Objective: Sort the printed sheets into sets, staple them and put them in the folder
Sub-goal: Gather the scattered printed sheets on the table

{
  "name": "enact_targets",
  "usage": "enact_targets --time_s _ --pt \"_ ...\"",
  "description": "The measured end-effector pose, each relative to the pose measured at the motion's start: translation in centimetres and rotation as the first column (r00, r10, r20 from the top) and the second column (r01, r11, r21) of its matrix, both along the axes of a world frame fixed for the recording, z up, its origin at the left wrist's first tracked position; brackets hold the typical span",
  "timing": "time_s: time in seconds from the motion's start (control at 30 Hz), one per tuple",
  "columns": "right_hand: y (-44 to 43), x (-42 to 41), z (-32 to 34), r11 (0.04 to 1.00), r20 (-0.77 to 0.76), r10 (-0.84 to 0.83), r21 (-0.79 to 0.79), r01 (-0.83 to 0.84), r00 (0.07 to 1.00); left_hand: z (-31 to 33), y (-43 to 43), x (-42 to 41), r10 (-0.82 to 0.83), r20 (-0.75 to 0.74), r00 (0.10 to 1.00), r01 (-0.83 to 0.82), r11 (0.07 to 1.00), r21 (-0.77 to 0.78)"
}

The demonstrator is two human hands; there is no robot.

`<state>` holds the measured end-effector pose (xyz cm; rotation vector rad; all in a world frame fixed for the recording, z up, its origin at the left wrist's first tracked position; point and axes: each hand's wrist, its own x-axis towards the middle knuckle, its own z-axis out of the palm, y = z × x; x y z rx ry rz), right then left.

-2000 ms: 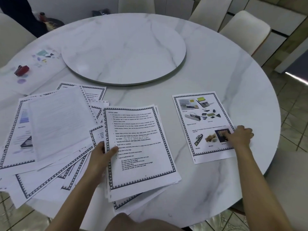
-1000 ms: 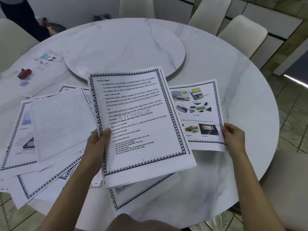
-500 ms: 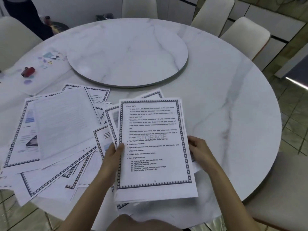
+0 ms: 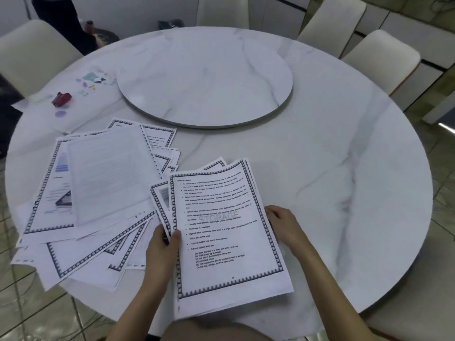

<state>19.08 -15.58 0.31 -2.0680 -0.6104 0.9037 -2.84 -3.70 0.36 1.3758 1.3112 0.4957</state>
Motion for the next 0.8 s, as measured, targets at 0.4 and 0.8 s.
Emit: enact_targets --time_s 0.4,0.8 --pt "2.1 -2.2 -2.2 0.989 0.263 0.13 -0.097 -0.108 0.956 -1.0 1.1 -1.2 0.042 -0.061 0.997 -0.047 0.996 -0.078" --pt "0.9 -1.0 -1.9 0.995 0.01 -0.033 0.091 0.032 0.999 1.9 2.9 0.9 -0.151 0.07 0.986 0.138 0.977 0.165"
